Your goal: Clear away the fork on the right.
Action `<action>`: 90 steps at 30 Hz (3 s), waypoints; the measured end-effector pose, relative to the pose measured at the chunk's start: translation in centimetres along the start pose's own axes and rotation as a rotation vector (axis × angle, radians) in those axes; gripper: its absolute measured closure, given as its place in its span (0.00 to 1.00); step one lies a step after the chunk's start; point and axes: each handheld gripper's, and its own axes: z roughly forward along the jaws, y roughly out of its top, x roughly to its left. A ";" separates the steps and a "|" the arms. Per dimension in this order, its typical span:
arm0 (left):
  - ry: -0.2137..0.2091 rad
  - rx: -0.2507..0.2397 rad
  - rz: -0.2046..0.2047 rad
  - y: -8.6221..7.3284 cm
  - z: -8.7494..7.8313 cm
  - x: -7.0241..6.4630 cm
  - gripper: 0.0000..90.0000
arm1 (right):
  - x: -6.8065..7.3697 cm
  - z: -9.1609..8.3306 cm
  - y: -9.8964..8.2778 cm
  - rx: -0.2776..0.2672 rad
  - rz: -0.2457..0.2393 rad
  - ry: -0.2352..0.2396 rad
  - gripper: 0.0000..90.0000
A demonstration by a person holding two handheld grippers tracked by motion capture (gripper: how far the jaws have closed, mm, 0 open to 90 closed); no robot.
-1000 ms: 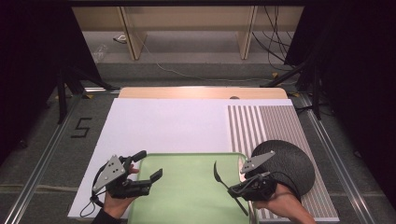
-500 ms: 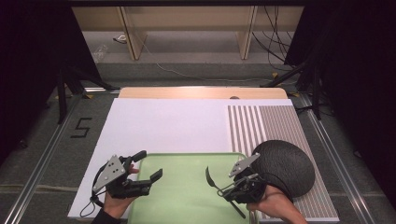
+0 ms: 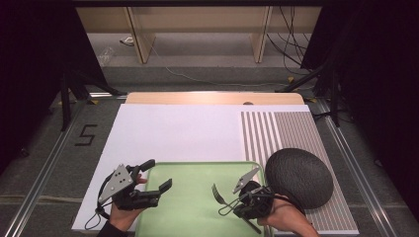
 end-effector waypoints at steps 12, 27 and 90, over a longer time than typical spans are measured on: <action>-0.001 -0.001 -0.003 0.0 0.0 0.0 0.17 | 0.4 1.4 0.7 0.118 -0.043 -0.037 0.94; -0.003 -0.001 -0.003 0.0 0.0 0.0 0.17 | 0.6 3.3 1.3 0.182 -0.051 -0.058 0.93; -0.001 -0.002 -0.002 0.0 -0.1 0.1 0.17 | 1.0 3.4 0.0 0.066 -0.183 -0.232 1.00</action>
